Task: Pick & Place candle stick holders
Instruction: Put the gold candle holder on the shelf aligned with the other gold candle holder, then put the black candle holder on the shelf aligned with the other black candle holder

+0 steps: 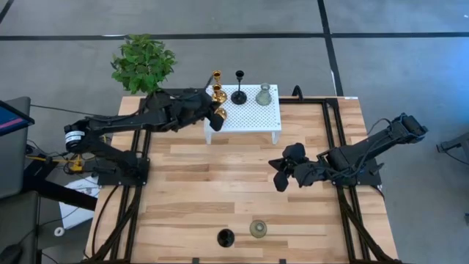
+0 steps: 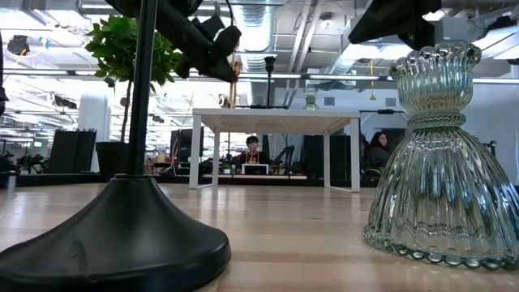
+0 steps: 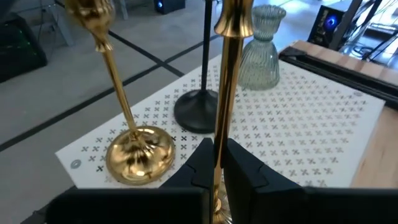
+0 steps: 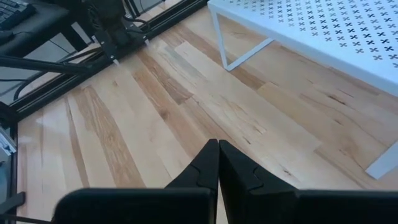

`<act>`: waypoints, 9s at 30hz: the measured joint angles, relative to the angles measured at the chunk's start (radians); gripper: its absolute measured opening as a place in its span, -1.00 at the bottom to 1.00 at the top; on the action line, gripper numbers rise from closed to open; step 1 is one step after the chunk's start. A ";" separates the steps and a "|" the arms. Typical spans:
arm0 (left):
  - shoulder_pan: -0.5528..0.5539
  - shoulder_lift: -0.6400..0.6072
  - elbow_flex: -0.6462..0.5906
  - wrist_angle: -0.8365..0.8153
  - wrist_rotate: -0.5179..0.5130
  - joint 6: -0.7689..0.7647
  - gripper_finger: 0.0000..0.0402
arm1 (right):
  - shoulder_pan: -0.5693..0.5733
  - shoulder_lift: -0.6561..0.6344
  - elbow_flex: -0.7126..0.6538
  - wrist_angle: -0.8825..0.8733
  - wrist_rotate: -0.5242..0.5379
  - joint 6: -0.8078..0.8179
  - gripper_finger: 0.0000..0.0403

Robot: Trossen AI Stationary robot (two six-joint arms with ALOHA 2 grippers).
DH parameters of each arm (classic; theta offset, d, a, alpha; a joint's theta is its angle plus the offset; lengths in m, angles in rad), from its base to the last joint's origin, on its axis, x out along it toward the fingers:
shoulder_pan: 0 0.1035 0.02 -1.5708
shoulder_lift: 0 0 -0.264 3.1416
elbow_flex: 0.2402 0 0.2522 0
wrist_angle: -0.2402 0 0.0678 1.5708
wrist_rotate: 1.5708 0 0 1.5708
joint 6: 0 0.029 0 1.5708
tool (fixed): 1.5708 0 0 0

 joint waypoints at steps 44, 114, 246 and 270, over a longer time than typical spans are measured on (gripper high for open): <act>-0.063 -0.220 0.000 -0.224 -0.025 0.049 -0.09 | 0.000 0.000 -0.001 -0.008 -0.002 -0.010 -1.00; -0.893 -0.026 -0.551 0.650 0.305 -0.228 -0.99 | 0.148 0.206 0.183 0.151 -0.048 -0.134 -1.00; -1.010 0.387 -0.247 0.844 0.222 -0.288 -0.90 | 0.146 0.145 0.182 0.074 -0.025 -0.193 -1.00; -1.147 0.387 -0.093 0.686 0.035 -0.090 -0.98 | 0.148 0.145 0.182 -0.010 -0.029 -0.193 -1.00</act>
